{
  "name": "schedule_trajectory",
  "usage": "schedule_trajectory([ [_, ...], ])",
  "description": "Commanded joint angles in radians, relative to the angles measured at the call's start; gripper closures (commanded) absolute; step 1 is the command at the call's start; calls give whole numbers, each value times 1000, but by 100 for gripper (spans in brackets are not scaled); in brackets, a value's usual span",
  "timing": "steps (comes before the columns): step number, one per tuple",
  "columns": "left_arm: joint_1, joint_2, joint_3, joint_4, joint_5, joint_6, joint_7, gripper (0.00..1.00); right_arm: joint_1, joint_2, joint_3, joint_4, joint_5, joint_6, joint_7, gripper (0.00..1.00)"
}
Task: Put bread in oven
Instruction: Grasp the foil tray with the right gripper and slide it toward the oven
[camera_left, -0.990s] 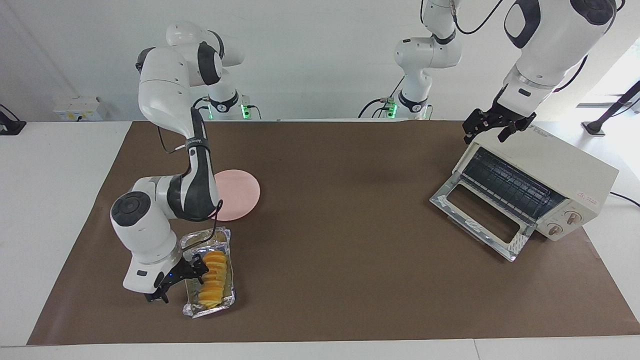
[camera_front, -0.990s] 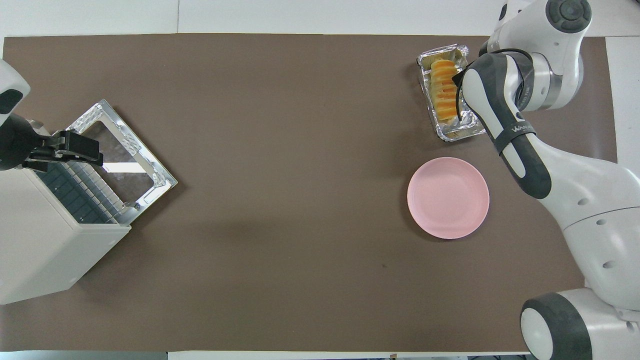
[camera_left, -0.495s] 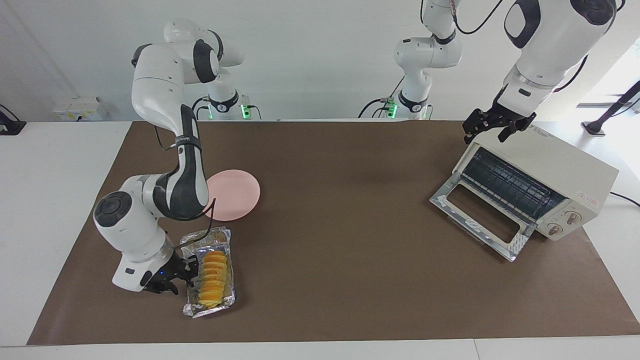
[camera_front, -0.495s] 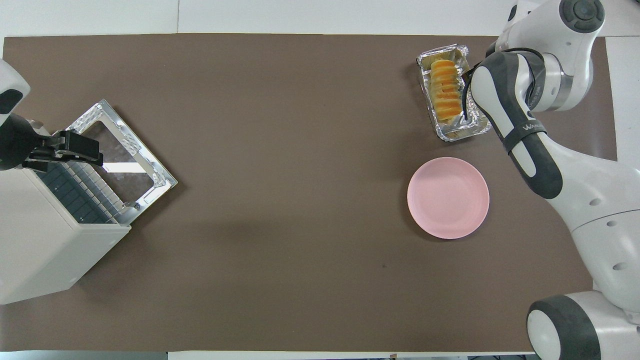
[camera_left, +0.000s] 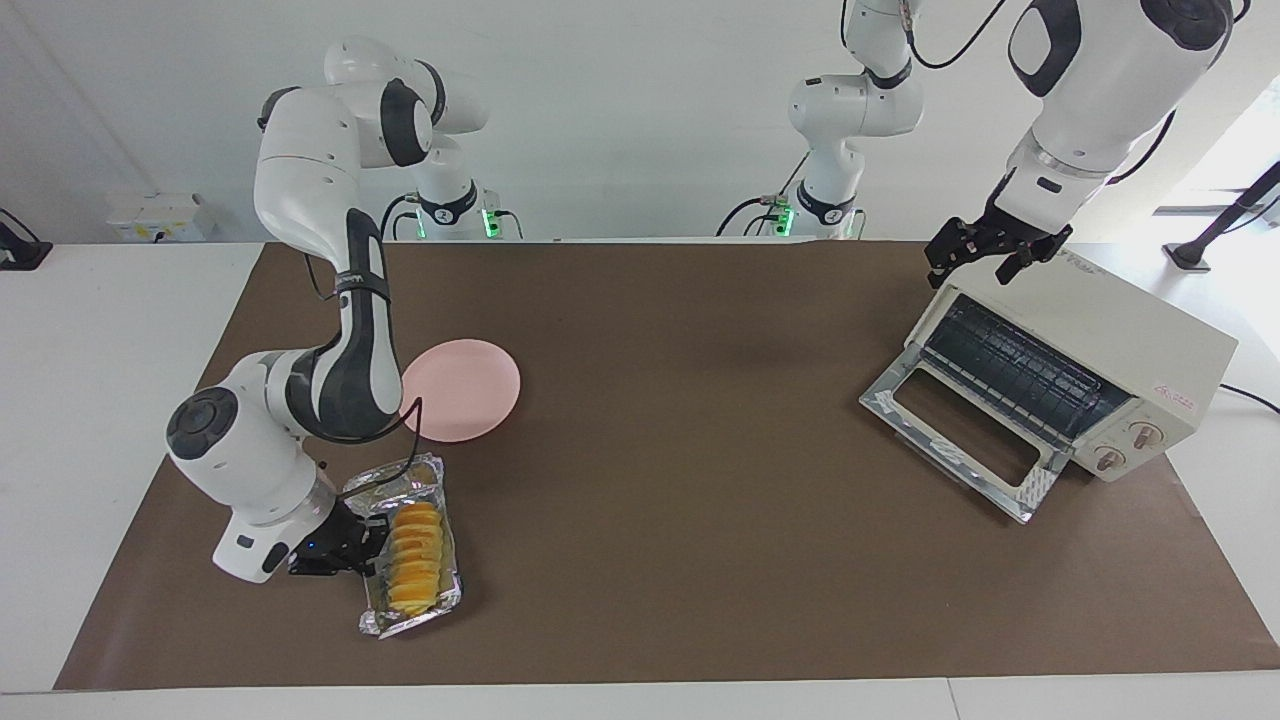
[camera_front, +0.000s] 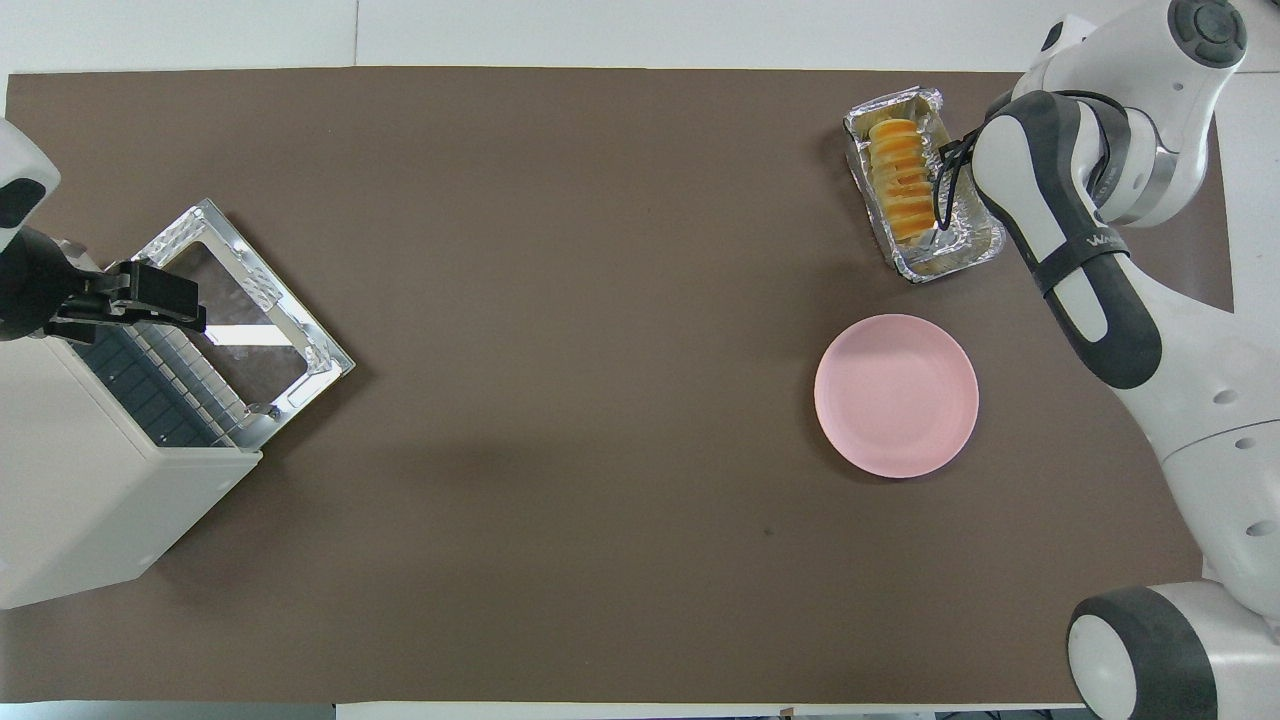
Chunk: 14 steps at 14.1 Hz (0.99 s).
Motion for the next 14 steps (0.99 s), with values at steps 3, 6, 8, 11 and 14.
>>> schedule_trajectory([
  [3,-5,-10,4,2,12,-10,-6,0,3,-36,6,-8,20,-141,31,100],
  [6,-5,-10,4,2,12,-10,-6,0,43,-101,6,2,14,-261,190,100],
  [8,-5,-10,4,2,12,-10,-6,0,98,-139,5,2,6,-308,308,100],
  [11,-5,-10,4,2,12,-10,-6,0,210,-179,5,2,-15,-341,548,100],
  [14,-5,-10,4,2,12,-10,-6,0,333,-188,6,-3,-20,-328,734,100],
])
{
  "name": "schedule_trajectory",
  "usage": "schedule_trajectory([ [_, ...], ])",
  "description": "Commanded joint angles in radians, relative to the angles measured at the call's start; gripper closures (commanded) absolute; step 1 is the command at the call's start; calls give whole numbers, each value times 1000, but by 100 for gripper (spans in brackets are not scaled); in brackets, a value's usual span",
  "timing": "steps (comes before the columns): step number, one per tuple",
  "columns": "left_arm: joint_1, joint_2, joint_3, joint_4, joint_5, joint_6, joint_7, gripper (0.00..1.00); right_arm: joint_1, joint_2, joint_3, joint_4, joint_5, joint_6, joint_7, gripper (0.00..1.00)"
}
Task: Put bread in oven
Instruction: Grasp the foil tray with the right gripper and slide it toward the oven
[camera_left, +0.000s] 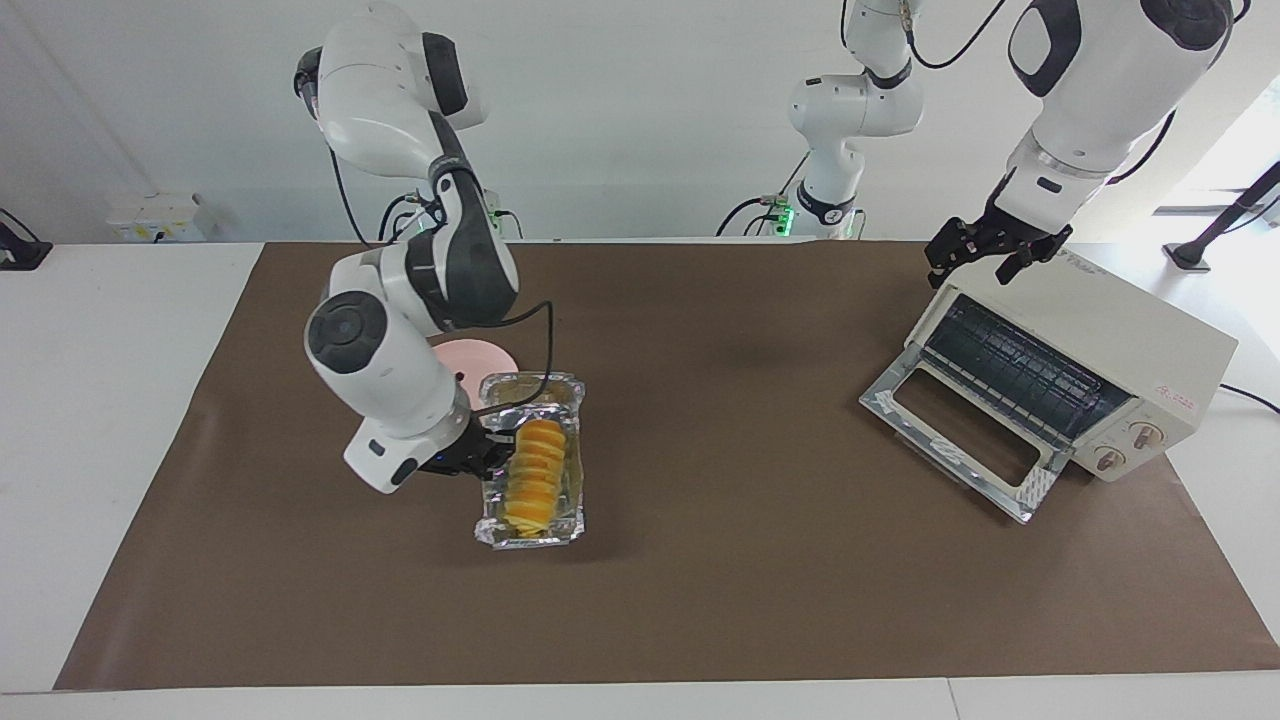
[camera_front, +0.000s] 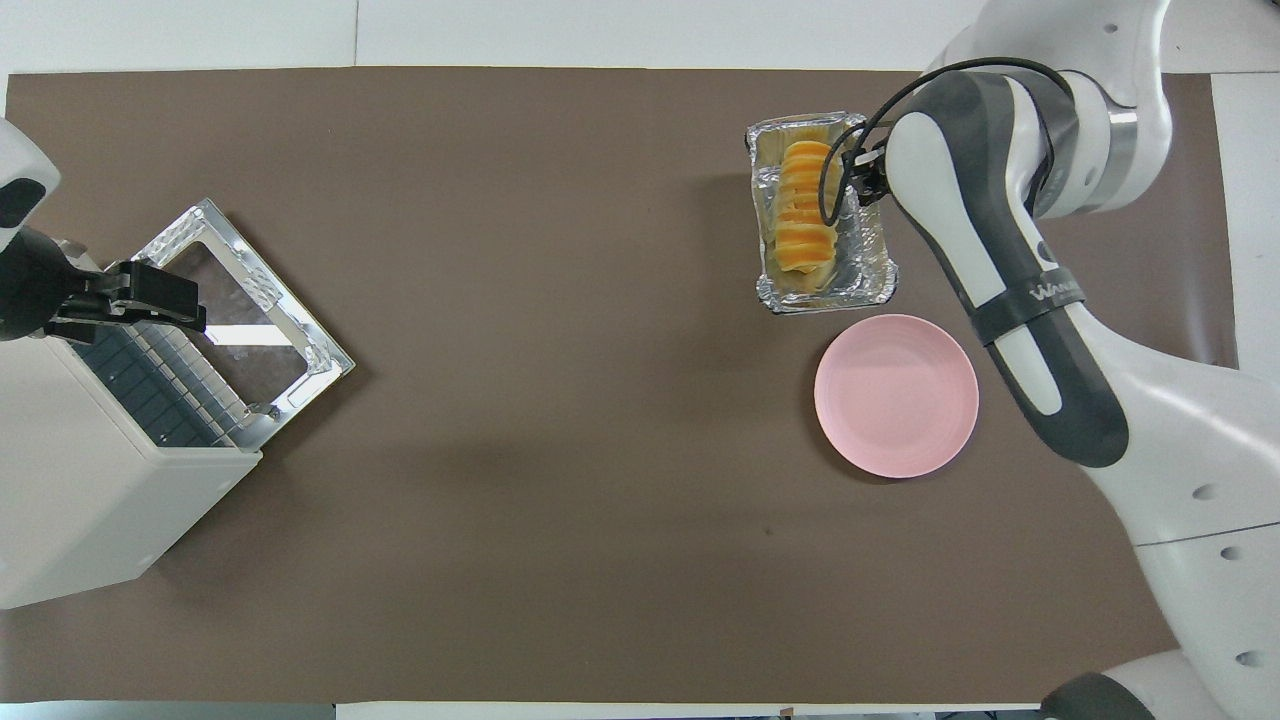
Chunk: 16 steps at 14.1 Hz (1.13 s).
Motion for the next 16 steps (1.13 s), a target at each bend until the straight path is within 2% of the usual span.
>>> schedule_trajectory([
  [1,-5,-10,4,2,13,-12,-6,0,94,-17,-3,-26,-18,13,139,100],
  [4,-5,-10,4,2,12,-10,-6,0,163,-45,3,-79,-20,62,215,100],
  [7,-5,-10,4,2,13,-10,-6,0,239,-120,2,-273,-20,222,230,100],
  [9,-5,-10,4,2,12,-10,-6,0,282,-170,2,-427,-20,370,229,100],
  [10,-5,-10,4,2,12,-10,-6,0,299,-177,2,-467,-20,427,235,100],
  [14,-5,-10,4,2,12,-12,-6,0,323,-166,2,-483,-20,489,282,100],
  [16,-5,-10,4,2,12,-10,-6,0,335,-175,2,-530,-21,536,287,100],
])
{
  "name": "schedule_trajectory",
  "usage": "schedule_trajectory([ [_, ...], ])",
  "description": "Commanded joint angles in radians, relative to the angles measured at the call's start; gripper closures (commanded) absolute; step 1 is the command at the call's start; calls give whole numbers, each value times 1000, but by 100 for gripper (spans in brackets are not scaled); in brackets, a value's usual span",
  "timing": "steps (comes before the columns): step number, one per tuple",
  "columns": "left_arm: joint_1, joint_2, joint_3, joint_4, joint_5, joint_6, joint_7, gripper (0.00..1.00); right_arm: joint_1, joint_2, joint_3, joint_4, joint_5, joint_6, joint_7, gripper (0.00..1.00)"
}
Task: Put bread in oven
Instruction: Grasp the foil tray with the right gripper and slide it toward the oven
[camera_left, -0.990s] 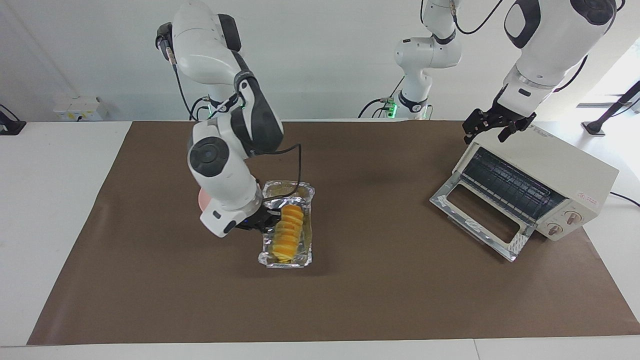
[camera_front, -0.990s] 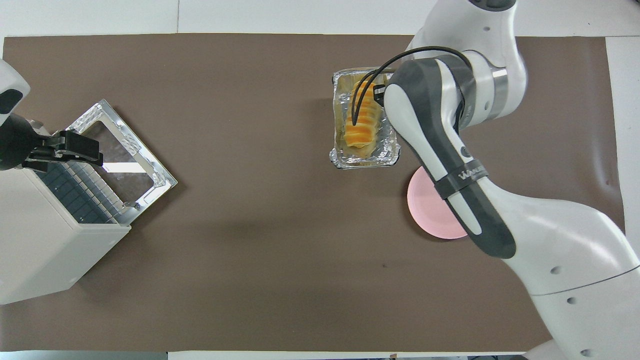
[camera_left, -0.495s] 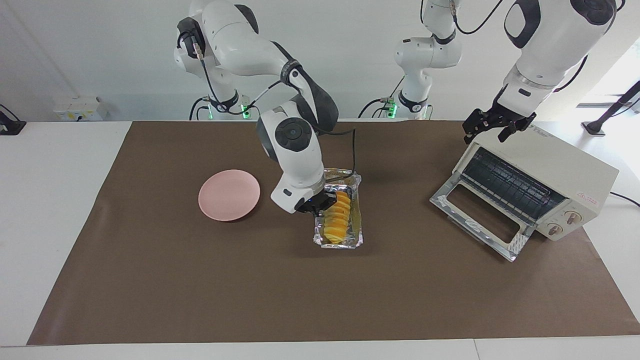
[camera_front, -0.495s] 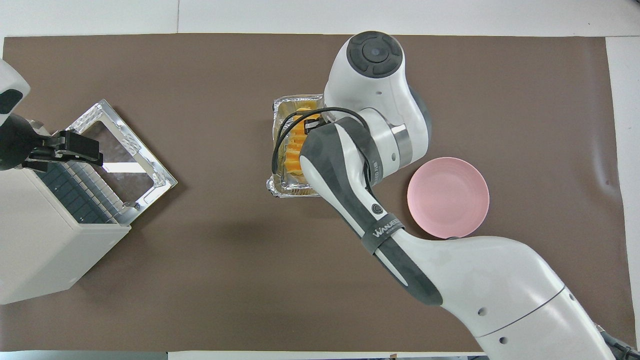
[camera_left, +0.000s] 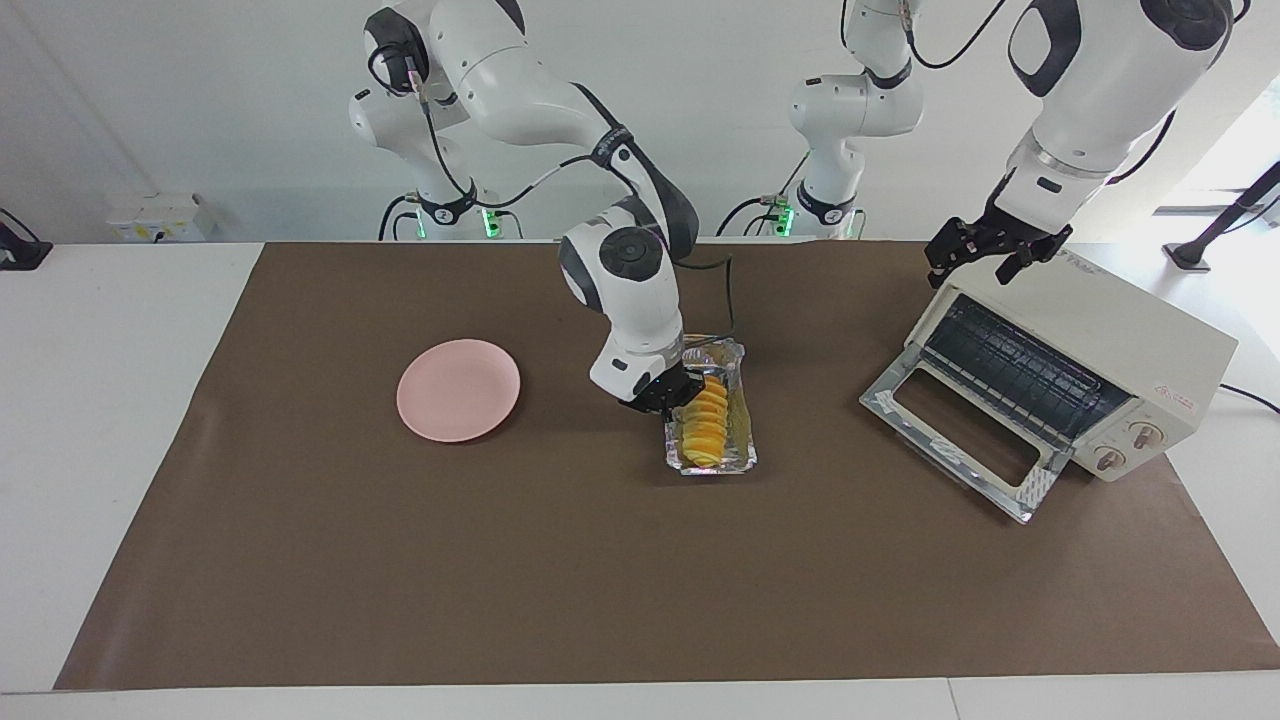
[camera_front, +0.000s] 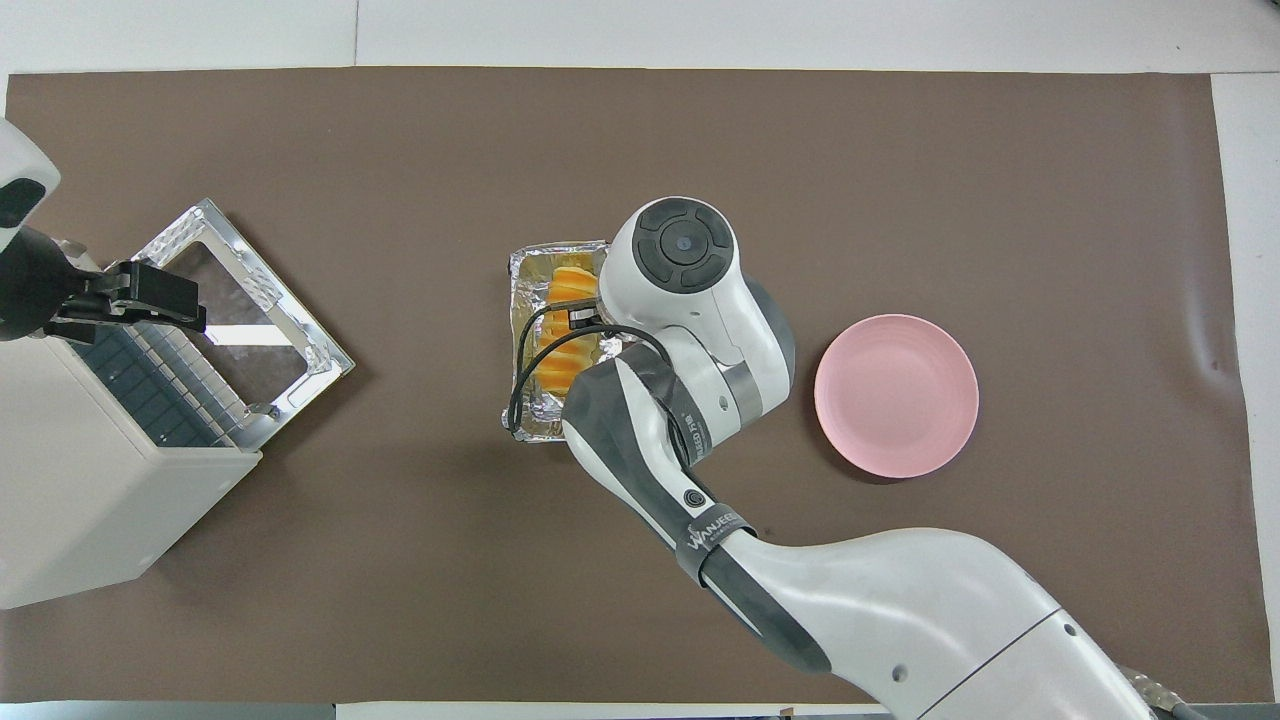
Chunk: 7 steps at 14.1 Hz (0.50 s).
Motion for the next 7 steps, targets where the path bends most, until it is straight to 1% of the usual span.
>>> schedule_trajectory([
  [1,-5,-10,4,2,12,-10,-6,0,11,-51,2,-109,-17,89,28,75],
  [2,-5,-10,4,2,13,-12,-6,0,15,-53,2,-117,-17,102,28,1],
  [5,-5,-10,4,2,12,-13,-7,0,13,-51,2,-103,-16,84,54,0],
  [7,-5,-10,4,2,13,-10,-7,0,2,-50,2,-71,-14,32,55,0],
])
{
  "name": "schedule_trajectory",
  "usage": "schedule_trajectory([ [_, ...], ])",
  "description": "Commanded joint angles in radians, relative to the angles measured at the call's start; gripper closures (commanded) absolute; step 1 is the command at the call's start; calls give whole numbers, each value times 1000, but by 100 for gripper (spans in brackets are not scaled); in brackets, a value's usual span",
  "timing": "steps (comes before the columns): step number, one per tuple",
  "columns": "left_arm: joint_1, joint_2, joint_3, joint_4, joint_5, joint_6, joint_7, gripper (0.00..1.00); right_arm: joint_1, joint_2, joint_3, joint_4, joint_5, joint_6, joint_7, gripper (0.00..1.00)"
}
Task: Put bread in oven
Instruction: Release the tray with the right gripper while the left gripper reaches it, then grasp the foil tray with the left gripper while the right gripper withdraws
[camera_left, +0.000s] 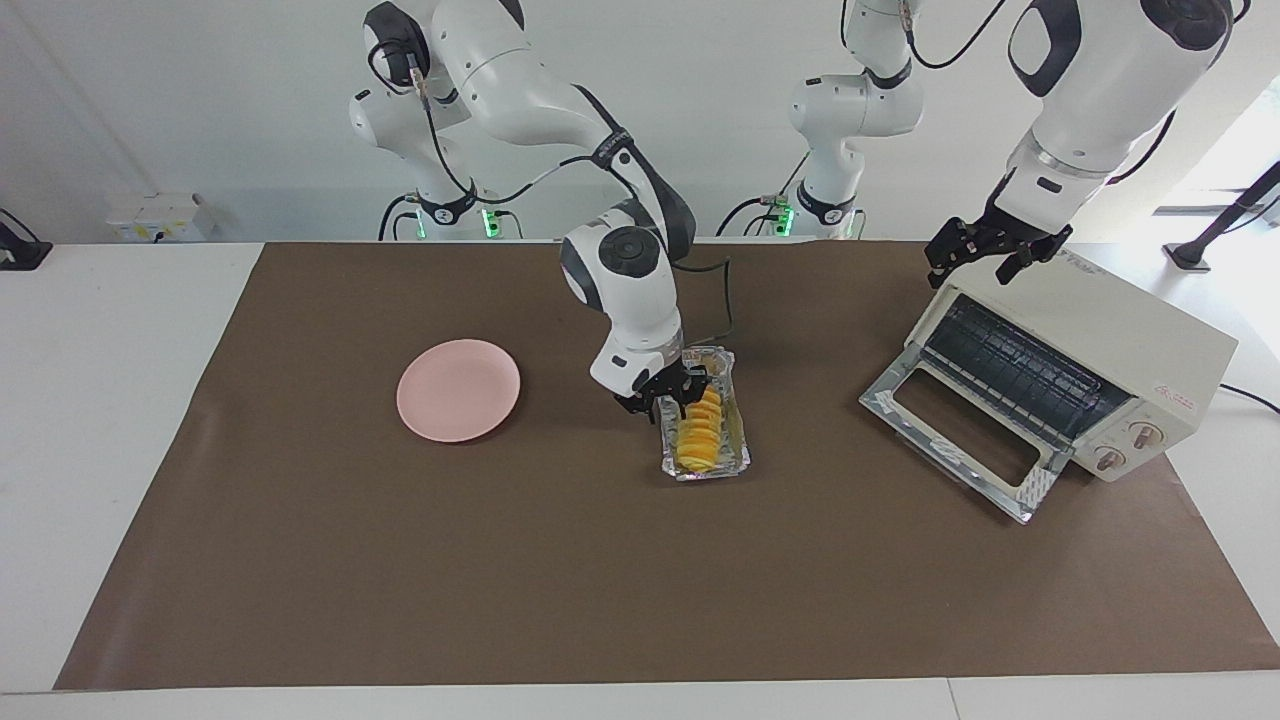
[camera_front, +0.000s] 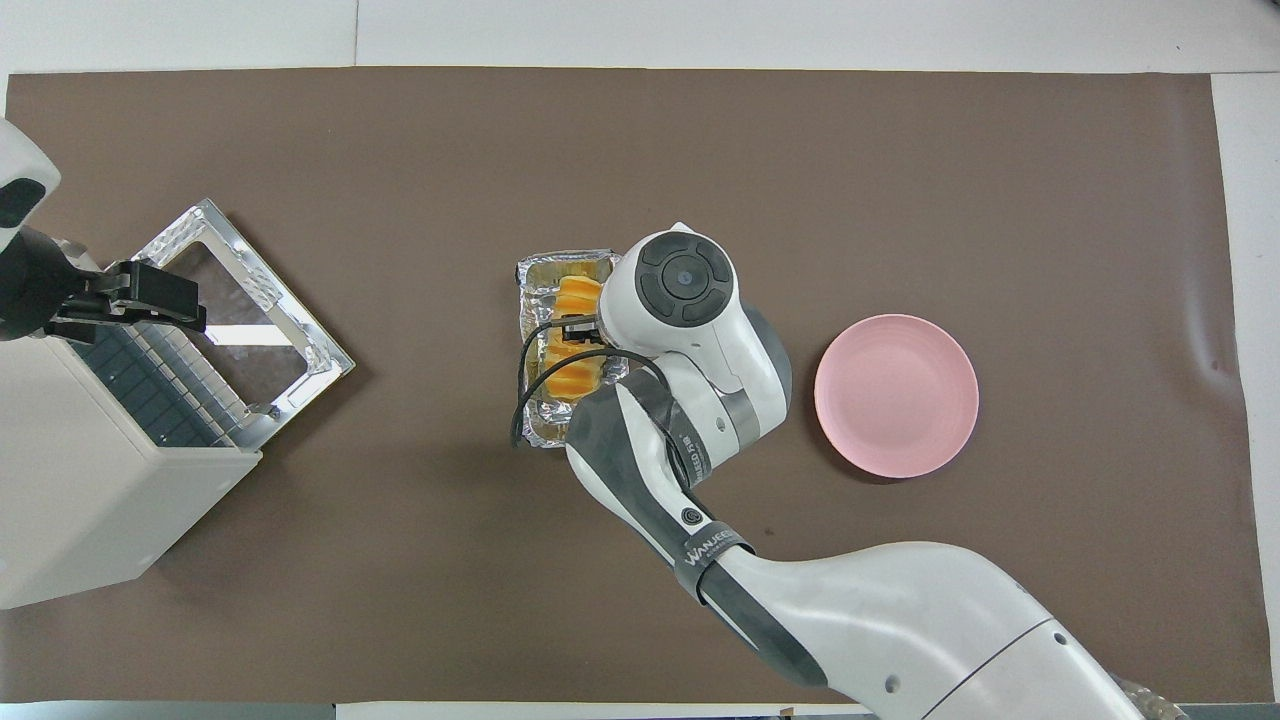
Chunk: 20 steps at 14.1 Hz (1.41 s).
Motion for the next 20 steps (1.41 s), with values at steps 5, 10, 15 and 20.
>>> schedule_trajectory([
  [5,-82,-10,-8,-7,13,23,-29,0,-116,-61,0,115,0,-241,22,0],
  [10,-231,42,-13,1,10,81,-102,0,-251,-184,-3,103,-20,-394,-114,0],
  [15,-442,333,-13,204,10,112,-412,0,-447,-267,-5,101,-26,-514,-444,0],
  [20,-534,430,-14,153,8,264,-506,0,-559,-367,-3,100,-109,-644,-594,0],
])
